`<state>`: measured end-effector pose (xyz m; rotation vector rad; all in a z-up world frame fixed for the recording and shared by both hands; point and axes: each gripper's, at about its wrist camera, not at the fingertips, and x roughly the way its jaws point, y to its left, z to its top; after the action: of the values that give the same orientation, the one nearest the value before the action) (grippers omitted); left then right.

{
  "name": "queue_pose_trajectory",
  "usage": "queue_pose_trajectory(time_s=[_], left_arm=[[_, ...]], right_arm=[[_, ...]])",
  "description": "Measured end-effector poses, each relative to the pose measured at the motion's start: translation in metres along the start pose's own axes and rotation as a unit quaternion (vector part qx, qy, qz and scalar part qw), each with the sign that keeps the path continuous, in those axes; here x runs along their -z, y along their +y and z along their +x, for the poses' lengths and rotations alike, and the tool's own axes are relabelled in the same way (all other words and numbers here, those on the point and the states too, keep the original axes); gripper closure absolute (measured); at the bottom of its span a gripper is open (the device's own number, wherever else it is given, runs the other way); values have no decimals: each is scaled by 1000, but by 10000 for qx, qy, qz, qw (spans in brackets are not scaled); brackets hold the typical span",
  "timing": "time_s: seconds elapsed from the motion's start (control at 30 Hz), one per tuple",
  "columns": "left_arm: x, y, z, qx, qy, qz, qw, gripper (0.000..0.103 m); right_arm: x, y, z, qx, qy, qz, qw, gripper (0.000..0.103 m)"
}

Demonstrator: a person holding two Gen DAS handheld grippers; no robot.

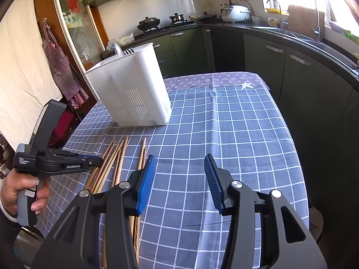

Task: Organize utensils
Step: 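Grasp a red-tipped wooden chopstick with the left tool and lift it, then grasp a wooden chopstick with the right tool while the left tool holds its chopstick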

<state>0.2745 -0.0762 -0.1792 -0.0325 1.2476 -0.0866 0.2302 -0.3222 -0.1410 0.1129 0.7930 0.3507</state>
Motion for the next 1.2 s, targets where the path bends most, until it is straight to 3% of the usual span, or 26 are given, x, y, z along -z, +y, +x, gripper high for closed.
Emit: queue_pose_trajectory(time_s=[0.23,0.43,0.53,0.63,0.8,1.2], left_arm=[[7,11,-50,219,-803,32,9965,97],[25,9,-103,311,-1790,203,9831,97],[32,11,-116,382,-2064,235,9774,97],[36,13,-126,439,-2245,235,9732,97],[45,14,-136,407,-2428,294,9688,97],[49,15,-135,425,-2416,345,9688,97]], right_arm=[[-8,6,22,-200,418,-128,9988,56],[-14,24,60,-467,1051,-333,9928,57],[-14,32,77,-364,1248,-494,9903,66],[-14,39,89,-232,1385,-672,9878,71],[-15,44,107,-150,1616,-802,9835,71],[-20,55,125,-115,1759,-880,9804,71]])
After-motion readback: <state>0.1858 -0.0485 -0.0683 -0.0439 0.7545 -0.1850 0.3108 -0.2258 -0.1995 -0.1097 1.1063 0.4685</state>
